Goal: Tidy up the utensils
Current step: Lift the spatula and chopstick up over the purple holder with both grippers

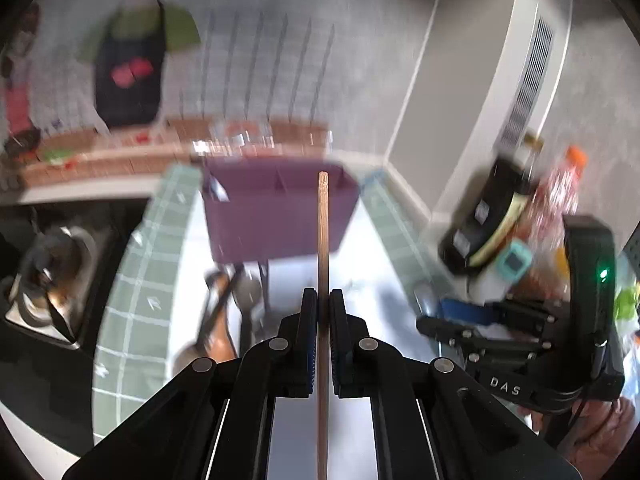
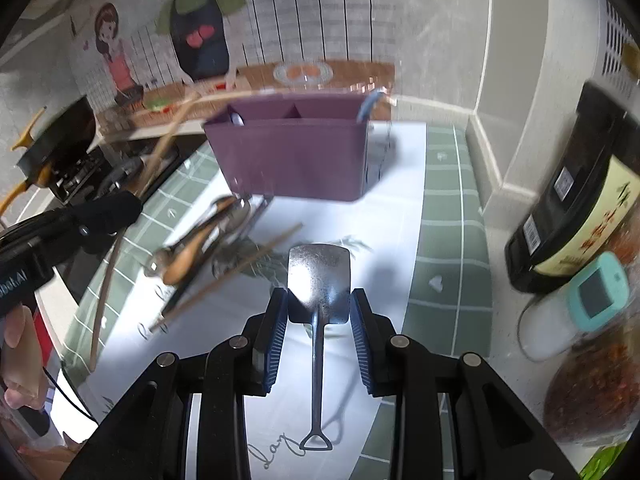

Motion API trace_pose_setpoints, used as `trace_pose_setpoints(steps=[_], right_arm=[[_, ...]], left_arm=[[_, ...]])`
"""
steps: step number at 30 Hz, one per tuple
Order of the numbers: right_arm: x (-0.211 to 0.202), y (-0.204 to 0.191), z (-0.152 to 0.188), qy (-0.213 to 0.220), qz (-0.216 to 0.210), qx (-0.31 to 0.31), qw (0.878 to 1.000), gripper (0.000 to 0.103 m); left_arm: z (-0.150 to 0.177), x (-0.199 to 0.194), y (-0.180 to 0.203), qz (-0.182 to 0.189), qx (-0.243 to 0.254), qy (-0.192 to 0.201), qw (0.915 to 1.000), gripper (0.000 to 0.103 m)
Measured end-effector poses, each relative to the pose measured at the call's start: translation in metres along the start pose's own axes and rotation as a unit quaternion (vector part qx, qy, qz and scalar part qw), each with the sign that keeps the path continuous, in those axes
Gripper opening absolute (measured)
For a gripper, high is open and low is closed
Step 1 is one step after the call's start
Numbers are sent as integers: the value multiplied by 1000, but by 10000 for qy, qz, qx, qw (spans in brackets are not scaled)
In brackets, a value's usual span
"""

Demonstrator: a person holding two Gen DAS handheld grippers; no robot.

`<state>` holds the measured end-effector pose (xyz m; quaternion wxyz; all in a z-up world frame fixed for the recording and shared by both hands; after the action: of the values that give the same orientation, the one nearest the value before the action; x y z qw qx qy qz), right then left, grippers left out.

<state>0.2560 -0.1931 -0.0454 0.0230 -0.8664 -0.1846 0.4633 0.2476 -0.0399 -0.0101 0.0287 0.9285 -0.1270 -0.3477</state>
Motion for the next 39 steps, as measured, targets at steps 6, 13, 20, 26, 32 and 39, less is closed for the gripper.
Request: trace_pose_setpoints(steps=[6,13,20,26,32,39], right_arm=[[-57,-9,-44,844,-101,-138,9963,29],[-159,-32,-140,2375,86,-632,9693,29],[-171,-36,-188,2997,362,-738,9505,29],[-107,-19,-203,2699,221,-449,9616,29],[-29,0,-215,2307,21,-145,9729,29],[47,19,-217,1825,110,41,9831,29]], left_arm=[[-51,-61,-1,137,-163,1149,9931,6],[-146,-127,18,147,191,2730,9617,6],[-188,-96,17,139,75,3050,9522,6],[-193,-21,-5,168,-178,2770,9605,6],[-188,48,-23,0,-171,2321,9726,6],[-174,107,-46,-144,-449,2035,9779,6]])
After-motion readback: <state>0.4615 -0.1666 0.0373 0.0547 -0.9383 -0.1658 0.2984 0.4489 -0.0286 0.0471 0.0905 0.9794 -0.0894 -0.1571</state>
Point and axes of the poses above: each gripper's, at about its wrist camera, not at the fingertips, and x roughly the way its jaws point, y to its right, z to its underside, the point moved 4 cm from there along x, roughly the way its jaws point, and after that the axes turned 8 degrees about -z, right-handed, at the moved point
